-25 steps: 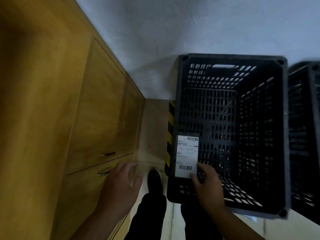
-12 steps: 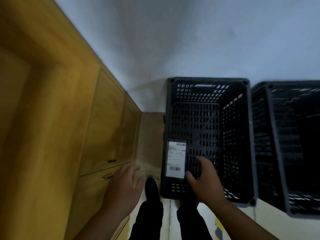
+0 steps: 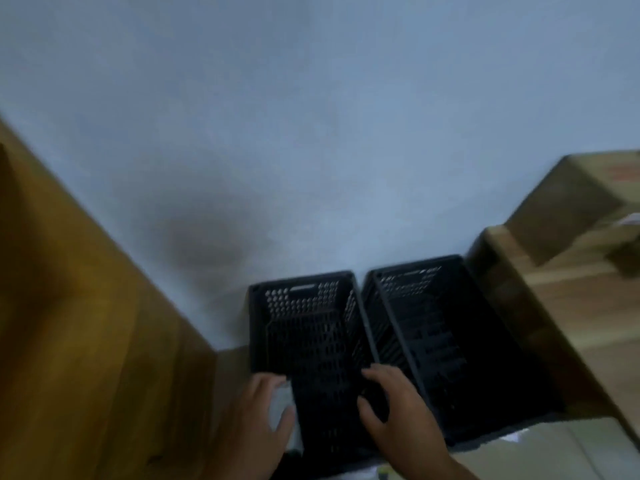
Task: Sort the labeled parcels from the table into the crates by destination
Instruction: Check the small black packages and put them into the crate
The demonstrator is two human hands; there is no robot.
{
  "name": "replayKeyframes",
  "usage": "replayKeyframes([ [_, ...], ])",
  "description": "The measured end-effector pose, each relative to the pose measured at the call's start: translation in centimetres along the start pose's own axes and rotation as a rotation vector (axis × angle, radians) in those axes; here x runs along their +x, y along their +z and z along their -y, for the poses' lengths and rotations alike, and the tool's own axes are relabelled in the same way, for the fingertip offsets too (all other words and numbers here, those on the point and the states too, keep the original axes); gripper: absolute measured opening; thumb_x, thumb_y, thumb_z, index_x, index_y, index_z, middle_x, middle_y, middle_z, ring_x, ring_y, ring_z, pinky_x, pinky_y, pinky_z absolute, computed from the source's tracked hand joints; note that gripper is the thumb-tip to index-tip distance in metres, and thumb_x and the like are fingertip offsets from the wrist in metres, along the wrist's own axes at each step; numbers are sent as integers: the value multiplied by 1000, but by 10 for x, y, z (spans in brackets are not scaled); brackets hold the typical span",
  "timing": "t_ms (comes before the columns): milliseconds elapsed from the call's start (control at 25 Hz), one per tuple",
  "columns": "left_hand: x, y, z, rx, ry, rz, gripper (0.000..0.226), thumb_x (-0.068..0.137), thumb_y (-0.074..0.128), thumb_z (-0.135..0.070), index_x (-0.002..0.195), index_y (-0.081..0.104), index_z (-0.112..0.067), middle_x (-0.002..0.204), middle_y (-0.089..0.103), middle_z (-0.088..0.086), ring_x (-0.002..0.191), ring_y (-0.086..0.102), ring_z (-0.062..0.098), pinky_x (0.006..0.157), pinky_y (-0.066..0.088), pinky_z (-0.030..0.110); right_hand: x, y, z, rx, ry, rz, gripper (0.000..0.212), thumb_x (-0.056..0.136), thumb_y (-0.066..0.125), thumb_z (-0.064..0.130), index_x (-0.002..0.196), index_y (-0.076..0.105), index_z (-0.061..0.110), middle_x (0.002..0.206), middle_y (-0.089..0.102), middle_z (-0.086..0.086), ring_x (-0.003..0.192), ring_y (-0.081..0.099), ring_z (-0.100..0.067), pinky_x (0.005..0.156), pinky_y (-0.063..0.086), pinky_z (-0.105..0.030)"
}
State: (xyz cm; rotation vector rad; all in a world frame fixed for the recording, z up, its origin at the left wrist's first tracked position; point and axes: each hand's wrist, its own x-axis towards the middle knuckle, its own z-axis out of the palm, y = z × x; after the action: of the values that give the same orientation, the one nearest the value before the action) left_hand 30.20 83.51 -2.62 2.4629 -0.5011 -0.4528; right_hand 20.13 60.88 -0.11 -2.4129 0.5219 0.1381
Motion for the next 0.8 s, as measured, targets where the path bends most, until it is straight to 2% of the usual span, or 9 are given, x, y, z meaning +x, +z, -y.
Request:
replayKeyframes([
  [80, 10, 3, -18, -24, 101, 27, 33, 93, 59, -50, 123, 46, -48, 114, 33, -35, 117, 46, 0, 88, 32, 11, -26, -23, -11, 17, 59, -109, 40, 90, 69, 39, 129, 61, 37, 137, 48, 26, 129, 48, 3, 106, 35, -10],
  [160, 15, 17, -39, -18, 195, 95, 37, 94, 53, -57, 128, 43, -49, 115, 29, -38, 119, 43, -1, 94, 36, 17, -54, -43, -28, 21, 125, -209, 37, 91, 69, 39, 127, 60, 40, 134, 46, 31, 127, 47, 5, 106, 35, -12],
  [240, 14, 28, -71, -12, 272, 174, 40, 96, 45, -62, 133, 38, -50, 121, 28, -37, 122, 38, -3, 94, 34, 18, -81, -63, -42, 9, 194, -310, 37, 91, 69, 39, 127, 59, 42, 130, 43, 34, 125, 47, 7, 103, 35, -9],
  [360, 9, 46, -114, -5, 378, 236, 43, 97, 42, -62, 137, 37, -48, 127, 29, -34, 127, 35, -2, 100, 35, 21, -116, -76, -64, 9, 303, -388, 39, 91, 68, 45, 127, 55, 47, 130, 41, 38, 123, 47, 10, 96, 32, -1],
  [480, -4, 63, -165, 27, 492, 261, 44, 97, 41, -61, 138, 37, -46, 130, 30, -33, 128, 35, -2, 104, 35, 22, -146, -95, -87, 40, 328, -491, 39, 90, 69, 46, 126, 53, 50, 126, 42, 40, 117, 46, 12, 98, 35, -3],
  [640, -21, 109, -237, 94, 631, 288, 44, 97, 42, -60, 138, 38, -44, 133, 31, -31, 129, 34, -2, 108, 34, 24, -185, -124, -139, 109, 397, -576, 40, 94, 65, 46, 131, 50, 47, 125, 42, 37, 115, 45, 11, 96, 31, -3],
  [800, -32, 174, -318, 155, 702, 301, 44, 97, 45, -57, 138, 40, -43, 131, 31, -32, 126, 32, -6, 108, 33, 24, -214, -165, -212, 169, 431, -657, 40, 93, 66, 39, 132, 54, 41, 116, 46, 33, 102, 46, 10, 83, 30, 7],
])
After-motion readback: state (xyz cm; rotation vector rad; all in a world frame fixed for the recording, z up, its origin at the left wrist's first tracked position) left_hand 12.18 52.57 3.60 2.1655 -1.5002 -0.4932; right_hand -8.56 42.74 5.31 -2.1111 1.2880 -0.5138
